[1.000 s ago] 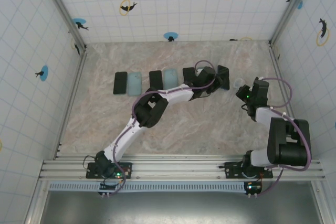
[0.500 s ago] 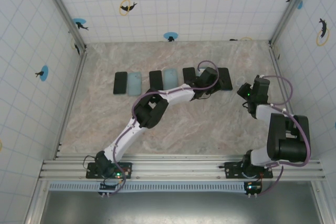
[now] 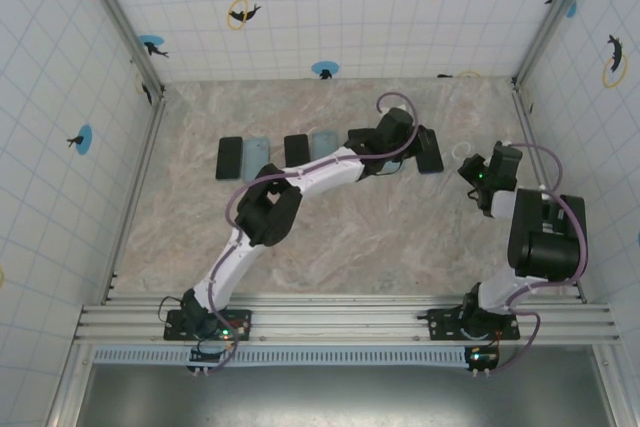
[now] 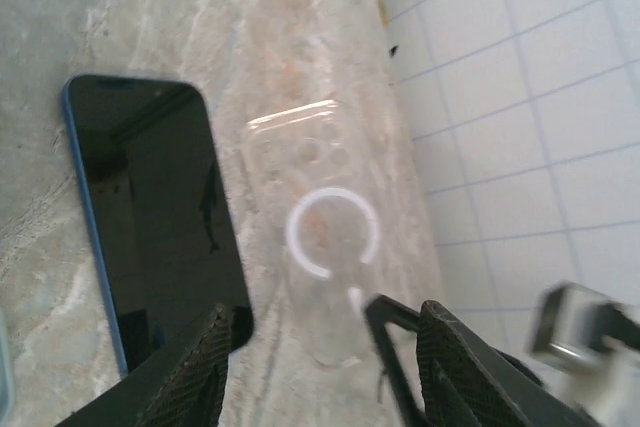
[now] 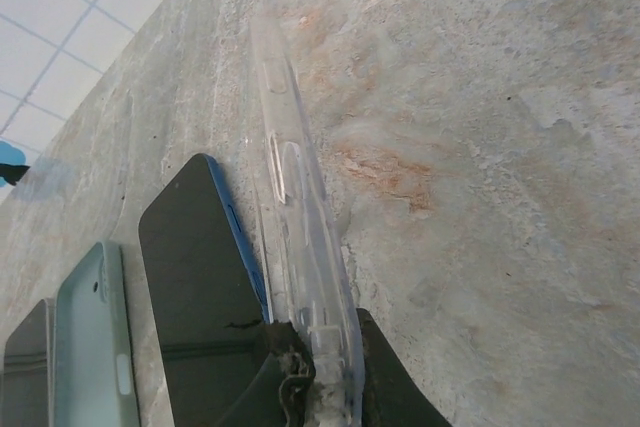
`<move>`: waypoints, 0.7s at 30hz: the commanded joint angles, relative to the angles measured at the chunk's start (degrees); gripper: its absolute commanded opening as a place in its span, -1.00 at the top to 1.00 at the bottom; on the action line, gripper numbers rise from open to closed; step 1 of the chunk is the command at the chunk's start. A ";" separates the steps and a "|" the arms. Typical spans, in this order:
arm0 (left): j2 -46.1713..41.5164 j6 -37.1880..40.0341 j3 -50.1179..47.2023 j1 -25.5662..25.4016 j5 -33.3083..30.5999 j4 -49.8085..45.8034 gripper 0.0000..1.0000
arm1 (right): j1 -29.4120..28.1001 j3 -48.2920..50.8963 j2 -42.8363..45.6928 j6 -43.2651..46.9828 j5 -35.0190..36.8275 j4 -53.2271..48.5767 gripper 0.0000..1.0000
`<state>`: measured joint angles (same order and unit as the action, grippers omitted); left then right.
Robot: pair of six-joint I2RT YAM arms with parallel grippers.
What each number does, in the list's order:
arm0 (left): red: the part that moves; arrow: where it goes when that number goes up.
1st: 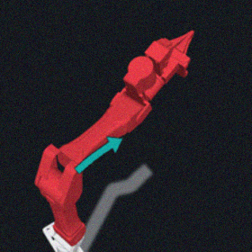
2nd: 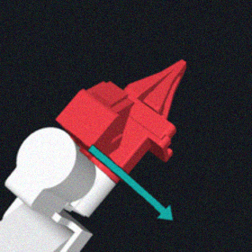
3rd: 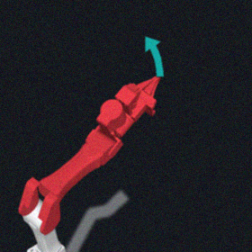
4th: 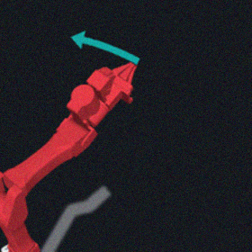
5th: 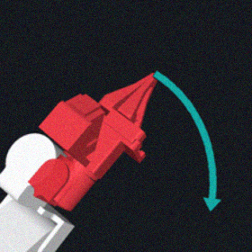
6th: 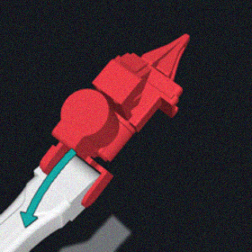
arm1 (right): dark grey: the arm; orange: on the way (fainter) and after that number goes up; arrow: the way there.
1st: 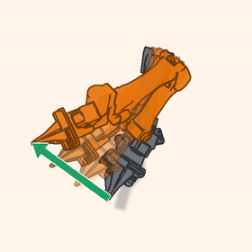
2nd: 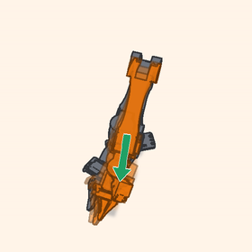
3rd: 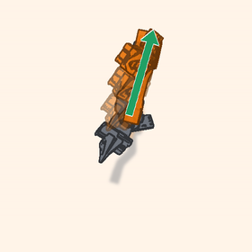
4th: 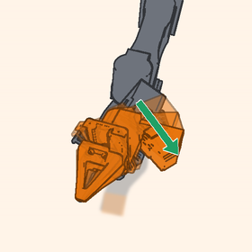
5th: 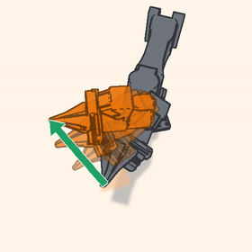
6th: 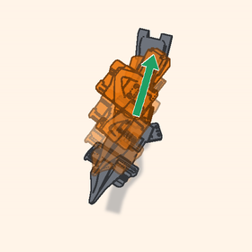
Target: Take the phone out of the phone case
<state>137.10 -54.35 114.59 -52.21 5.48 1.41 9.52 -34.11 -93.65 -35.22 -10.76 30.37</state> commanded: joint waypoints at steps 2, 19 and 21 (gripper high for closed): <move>-9.10 3.68 -5.98 -0.35 0.67 1.94 -0.08 | 0.67 -2.90 -3.58 -1.69 -3.78 5.84 0.92; -31.92 10.71 -33.95 4.03 -0.77 5.98 -0.53 | 1.56 -7.78 -3.65 6.25 0.70 -6.61 0.00; -34.13 12.48 -36.09 4.82 -1.88 4.80 -0.59 | 1.56 -8.31 -2.96 8.22 2.58 -8.92 -0.07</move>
<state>107.31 -45.98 80.34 -48.38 5.45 6.44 10.68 -39.97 -99.50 -31.09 -12.19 26.22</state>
